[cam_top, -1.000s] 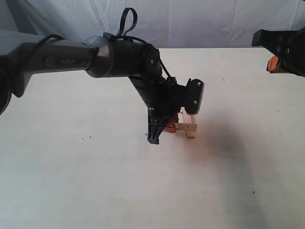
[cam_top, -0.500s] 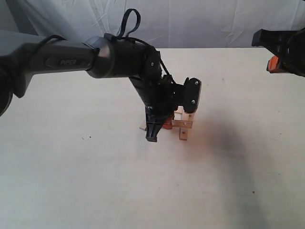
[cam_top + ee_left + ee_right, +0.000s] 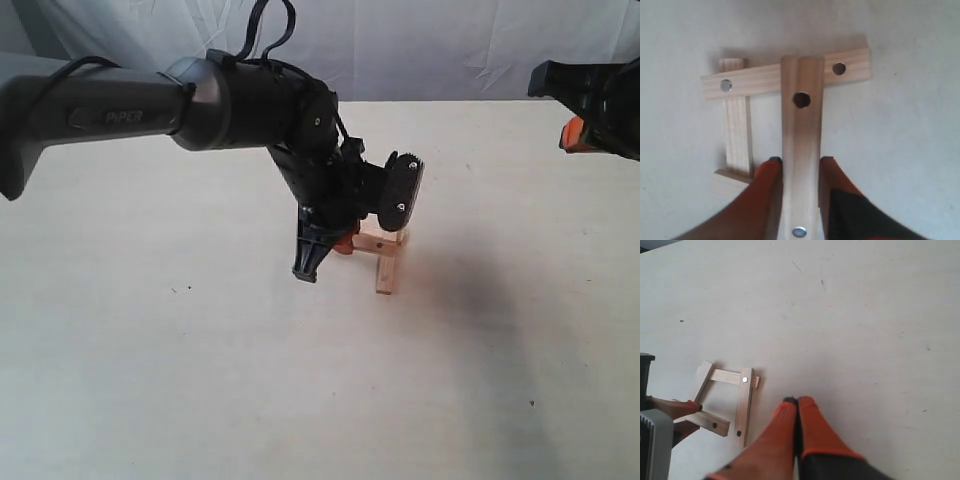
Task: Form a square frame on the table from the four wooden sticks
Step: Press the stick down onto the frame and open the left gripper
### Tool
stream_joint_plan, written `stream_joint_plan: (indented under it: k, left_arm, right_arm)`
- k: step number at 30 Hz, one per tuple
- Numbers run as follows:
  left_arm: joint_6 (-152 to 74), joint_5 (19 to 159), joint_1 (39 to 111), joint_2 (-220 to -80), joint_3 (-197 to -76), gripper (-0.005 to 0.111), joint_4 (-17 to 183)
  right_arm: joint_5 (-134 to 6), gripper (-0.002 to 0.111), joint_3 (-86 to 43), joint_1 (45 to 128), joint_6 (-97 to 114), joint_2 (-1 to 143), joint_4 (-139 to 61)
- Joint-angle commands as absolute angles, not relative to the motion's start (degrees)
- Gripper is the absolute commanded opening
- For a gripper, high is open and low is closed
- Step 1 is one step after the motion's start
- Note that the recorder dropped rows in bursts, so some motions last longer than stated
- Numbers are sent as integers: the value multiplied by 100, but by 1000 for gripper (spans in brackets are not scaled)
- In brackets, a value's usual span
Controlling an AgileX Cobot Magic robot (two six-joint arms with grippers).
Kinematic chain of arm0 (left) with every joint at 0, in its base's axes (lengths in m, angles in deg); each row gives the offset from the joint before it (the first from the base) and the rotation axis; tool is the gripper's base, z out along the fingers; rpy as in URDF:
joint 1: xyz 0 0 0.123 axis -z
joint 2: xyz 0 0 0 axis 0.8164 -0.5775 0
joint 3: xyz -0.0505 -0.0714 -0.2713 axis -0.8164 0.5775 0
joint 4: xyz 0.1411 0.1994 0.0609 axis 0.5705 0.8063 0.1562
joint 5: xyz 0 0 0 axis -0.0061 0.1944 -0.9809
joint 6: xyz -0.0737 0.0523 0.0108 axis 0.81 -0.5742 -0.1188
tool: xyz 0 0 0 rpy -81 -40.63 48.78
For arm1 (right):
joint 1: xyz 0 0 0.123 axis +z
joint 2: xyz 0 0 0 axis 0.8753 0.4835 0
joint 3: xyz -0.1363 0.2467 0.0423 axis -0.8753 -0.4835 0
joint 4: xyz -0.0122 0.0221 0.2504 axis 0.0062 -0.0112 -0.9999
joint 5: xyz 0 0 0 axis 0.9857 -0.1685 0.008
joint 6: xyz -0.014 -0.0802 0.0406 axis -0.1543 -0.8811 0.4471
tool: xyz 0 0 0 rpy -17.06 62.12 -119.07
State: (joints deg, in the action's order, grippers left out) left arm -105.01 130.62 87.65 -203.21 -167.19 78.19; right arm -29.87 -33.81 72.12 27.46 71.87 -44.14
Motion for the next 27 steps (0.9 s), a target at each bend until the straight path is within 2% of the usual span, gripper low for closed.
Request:
stream_joint_plan:
  k: [1, 24, 27]
  left_arm:
    - [-10630, 13163, 8797, -20549, -16734, 0, 7741]
    - [-10787, 13089, 8797, -20590, -16734, 0, 7864]
    - [-10787, 13113, 8797, -20590, -16734, 5, 7875]
  right_arm:
    - [-3047, 0, -3352, 7178, 2735, 7158, -4383]
    - [-3070, 0, -3352, 7178, 2735, 7158, -4383]
    - [-3070, 0, -3352, 7178, 2735, 7158, -4383]
